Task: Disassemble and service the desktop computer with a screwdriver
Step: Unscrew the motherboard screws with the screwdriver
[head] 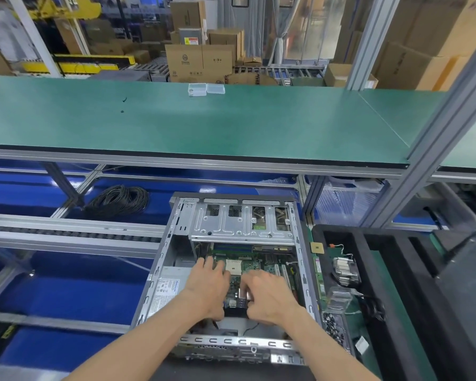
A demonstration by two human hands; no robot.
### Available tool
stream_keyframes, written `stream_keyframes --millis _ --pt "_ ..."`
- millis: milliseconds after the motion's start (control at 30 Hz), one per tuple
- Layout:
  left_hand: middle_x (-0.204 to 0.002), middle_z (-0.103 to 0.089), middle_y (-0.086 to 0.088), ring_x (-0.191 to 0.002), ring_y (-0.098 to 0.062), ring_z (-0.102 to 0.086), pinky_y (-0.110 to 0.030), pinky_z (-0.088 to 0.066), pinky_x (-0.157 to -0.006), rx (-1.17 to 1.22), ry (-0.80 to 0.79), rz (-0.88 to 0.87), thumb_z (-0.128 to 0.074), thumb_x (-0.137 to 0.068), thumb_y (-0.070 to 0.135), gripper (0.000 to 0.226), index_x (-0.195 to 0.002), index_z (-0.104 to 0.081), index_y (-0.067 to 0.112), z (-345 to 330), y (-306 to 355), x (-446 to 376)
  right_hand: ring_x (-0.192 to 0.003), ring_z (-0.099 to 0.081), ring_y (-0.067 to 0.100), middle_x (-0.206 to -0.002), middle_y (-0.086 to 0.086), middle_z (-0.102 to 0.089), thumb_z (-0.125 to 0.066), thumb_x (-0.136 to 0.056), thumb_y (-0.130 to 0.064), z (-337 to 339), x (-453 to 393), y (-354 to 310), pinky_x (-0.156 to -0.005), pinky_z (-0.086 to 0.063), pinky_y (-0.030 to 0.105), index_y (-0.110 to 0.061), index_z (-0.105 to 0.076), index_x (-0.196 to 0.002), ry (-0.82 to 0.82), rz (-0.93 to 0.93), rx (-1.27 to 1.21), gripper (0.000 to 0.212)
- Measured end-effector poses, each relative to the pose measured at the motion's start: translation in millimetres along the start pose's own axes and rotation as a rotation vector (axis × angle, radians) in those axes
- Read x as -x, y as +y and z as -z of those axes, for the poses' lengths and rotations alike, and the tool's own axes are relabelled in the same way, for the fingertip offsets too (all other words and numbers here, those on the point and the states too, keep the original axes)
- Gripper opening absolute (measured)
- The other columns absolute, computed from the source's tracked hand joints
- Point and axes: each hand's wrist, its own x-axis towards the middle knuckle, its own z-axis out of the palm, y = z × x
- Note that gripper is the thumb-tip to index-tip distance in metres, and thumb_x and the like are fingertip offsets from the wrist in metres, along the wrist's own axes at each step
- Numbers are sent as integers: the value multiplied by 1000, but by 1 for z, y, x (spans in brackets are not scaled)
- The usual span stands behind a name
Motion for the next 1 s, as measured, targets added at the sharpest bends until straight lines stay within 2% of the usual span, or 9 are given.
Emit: stream_keyframes --millis 133,267,433,600,733,833,1000 --pt "-128 -52 -8 -113 -33 -51 -48 -38 -96 134 21 -70 -60 -68 47 72 -132 -47 16 5 -18 2 -90 -55 15 -97 -11 -55 -53 -65 -19 6 5 2 -75 -51 32 -28 -52 -97 73 -39 -106 34" --pt "-125 -55 1 -109 -25 -56 -43 -49 -85 274 85 -99 -53 -69 53 75 -137 -43 25 7 -37 5 -95 -54 12 -108 -12 -57 -57 -78 -23 16 6 2 -70 -39 29 -30 -54 -110 155 -59 -190 32" --pt "-133 -50 6 -114 -18 -48 -42 -52 -79 370 168 -116 -45 -76 45 70 -144 -33 34 0 -46 11 -103 -56 16 -116 -11 -58 -60 -83 -21 26 3 -5 -84 -48 37 -30 -55 -113 157 -87 -267 31" --pt "-136 -45 6 -120 -18 -40 -39 -53 -84 358 147 -101 -55 -79 41 75 -150 -29 33 -3 -43 7 -110 -55 17 -122 -9 -56 -60 -87 -20 22 5 -6 -92 -48 40 -29 -55 -118 148 -105 -287 32" --pt "-138 -49 8 -125 -18 -40 -43 -53 -82 372 137 -60 -53 -82 25 71 -150 -33 33 -3 -42 2 -106 -54 15 -117 -10 -55 -60 -89 -21 24 5 -7 -85 -46 34 -29 -55 -118 167 -98 -303 30" --pt "-137 -47 8 -125 -17 -40 -43 -51 -80 383 134 -63 -49 -82 20 72 -151 -32 32 -5 -43 1 -105 -53 13 -115 -10 -53 -59 -92 -20 26 6 -7 -80 -41 32 -28 -54 -121 181 -85 -316 31" --pt "-135 -46 10 -122 -15 -40 -40 -51 -84 428 165 -98 -47 -83 12 73 -152 -35 31 -3 -48 -3 -111 -50 12 -120 -8 -52 -58 -96 -21 26 10 -9 -95 -43 31 -25 -52 -129 204 -46 -375 34"
